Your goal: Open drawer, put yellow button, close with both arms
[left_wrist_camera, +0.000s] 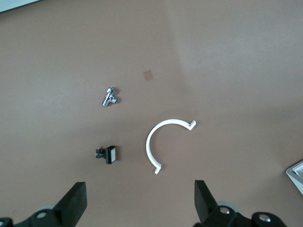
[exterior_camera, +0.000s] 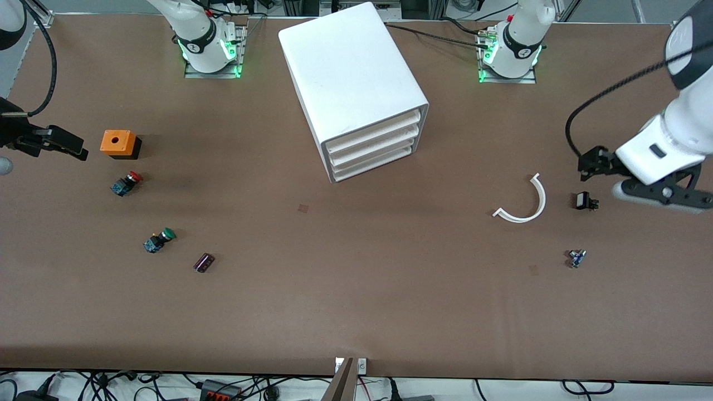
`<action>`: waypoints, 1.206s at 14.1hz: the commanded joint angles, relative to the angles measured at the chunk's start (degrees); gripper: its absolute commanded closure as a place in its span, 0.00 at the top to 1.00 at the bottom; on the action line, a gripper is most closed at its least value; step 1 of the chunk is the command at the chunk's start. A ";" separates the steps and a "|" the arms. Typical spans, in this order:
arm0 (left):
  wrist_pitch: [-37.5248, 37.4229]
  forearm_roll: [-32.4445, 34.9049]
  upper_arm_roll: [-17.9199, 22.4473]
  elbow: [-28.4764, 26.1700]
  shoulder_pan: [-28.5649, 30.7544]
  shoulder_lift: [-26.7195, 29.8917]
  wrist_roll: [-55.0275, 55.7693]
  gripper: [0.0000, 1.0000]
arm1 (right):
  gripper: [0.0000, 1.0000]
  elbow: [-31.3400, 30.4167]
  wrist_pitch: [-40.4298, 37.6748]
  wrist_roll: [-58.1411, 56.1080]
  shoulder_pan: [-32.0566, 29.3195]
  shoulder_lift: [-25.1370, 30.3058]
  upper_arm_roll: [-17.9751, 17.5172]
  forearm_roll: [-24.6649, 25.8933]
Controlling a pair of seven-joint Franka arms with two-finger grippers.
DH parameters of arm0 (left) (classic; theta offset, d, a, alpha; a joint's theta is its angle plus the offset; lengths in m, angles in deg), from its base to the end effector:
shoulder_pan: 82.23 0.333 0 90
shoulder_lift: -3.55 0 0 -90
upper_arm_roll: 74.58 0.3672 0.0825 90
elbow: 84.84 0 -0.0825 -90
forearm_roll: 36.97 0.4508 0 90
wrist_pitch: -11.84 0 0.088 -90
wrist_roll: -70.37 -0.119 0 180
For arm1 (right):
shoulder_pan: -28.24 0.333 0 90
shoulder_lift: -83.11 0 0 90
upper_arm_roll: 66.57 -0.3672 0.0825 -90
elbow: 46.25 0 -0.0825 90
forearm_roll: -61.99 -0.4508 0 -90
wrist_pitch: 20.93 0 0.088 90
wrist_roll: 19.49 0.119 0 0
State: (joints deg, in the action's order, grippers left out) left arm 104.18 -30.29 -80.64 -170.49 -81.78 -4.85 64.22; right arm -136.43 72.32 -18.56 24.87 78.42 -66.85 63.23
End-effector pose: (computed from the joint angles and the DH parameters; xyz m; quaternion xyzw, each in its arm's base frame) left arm 0.6736 -0.0476 0.6142 -0.9931 0.1051 0.0147 0.0504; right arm 0.6519 -0.0378 0.6147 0.9993 -0.0343 -0.0143 0.0103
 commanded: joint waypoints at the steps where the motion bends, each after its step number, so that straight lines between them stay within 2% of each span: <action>1: 4.40 -1.66 2.72 -7.93 -1.41 6.71 -1.85 1.00 | 1.00 -0.53 -0.25 -1.02 -0.41 0.13 -0.43 0.34; 3: 9.59 -2.01 2.90 -14.33 -1.33 11.37 -1.85 1.00 | 1.00 -0.88 0.01 -1.02 -0.23 -0.05 -0.51 0.52; 4: 9.44 -2.36 2.90 -14.71 -1.33 11.91 -1.76 1.00 | 1.00 -0.88 0.18 -1.02 -0.32 0.21 -0.51 0.43; 11: 7.24 -6.15 4.48 -13.93 -1.50 11.57 -1.68 1.00 | 1.00 -1.14 0.19 -1.55 -0.23 1.26 -0.60 0.43; 17: 3.99 -5.97 3.95 -11.03 -1.24 9.81 -1.85 1.00 | 1.00 -7.64 3.60 -1.55 -0.23 6.00 -0.60 0.69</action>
State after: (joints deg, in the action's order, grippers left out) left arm 109.73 -35.64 -76.95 -183.25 -82.80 5.53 63.95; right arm -139.32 73.49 -19.35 24.89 80.98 -67.01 63.23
